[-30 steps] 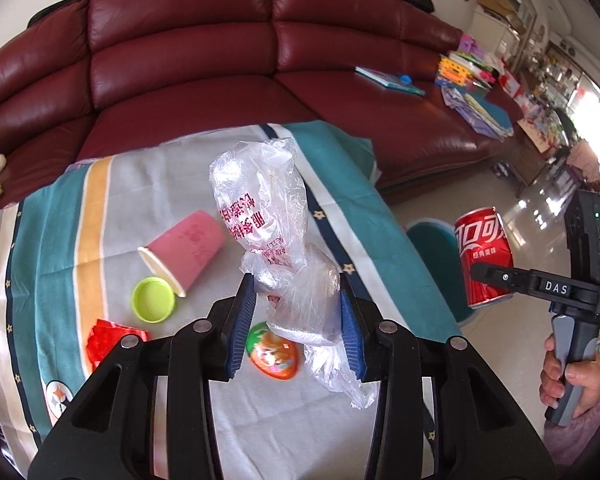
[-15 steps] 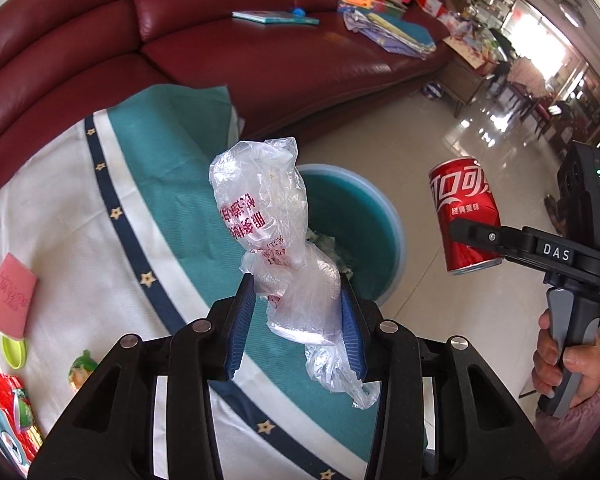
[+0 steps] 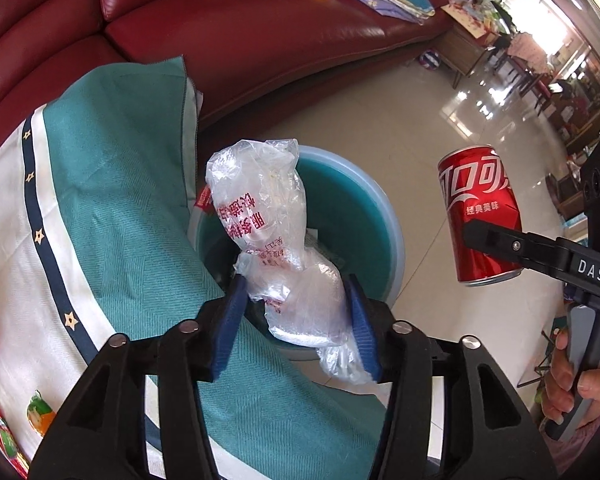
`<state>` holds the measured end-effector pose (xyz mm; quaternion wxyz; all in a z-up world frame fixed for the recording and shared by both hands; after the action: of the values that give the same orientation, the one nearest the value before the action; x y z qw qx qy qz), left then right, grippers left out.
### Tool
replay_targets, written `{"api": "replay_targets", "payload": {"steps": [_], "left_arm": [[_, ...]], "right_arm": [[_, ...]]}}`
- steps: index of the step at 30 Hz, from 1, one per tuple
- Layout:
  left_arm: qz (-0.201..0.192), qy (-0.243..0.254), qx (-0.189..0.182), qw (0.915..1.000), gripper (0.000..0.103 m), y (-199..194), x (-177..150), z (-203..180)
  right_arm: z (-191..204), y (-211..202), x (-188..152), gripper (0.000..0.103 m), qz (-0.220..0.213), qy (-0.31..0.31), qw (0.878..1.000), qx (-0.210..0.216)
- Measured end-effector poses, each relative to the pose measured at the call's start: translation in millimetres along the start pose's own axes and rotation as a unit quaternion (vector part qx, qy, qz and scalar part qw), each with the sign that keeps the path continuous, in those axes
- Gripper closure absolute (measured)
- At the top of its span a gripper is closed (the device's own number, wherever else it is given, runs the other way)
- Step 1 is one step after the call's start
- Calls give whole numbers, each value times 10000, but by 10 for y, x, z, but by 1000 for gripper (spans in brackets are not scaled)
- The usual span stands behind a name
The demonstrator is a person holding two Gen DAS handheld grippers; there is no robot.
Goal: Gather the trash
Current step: 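Open the left tool to drop the plastic bag while the right tool drops the can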
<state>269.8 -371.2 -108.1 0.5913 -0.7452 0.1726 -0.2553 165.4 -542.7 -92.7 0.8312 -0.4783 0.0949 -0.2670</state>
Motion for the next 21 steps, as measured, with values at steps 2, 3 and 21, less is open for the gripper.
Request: {"api": "replay_targets", "payload": {"steps": [2, 3, 21], "left_arm": [[-14, -58, 32, 10000, 35, 10, 13, 34], [9, -98, 44, 9999, 27, 25, 12, 53], [-126, -366, 212, 9990, 6, -216, -418, 377]], "right_arm": [[6, 14, 20, 47, 16, -16, 10000, -26], [15, 26, 18, 47, 29, -22, 10000, -35], [310, 367, 74, 47, 344, -295, 9988, -199]]}}
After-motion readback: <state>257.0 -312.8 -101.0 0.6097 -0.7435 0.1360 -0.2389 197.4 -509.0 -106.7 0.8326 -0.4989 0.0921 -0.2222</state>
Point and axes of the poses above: each gripper's, at about its wrist camera, not at the fingertips, and y roughly the way its jaws point, z to its left, x to its top, the point moved 5 cm from there along y, roughly the way its jaws point, and after that the axes turned 11 degrees about z, right-handed, at the moved point
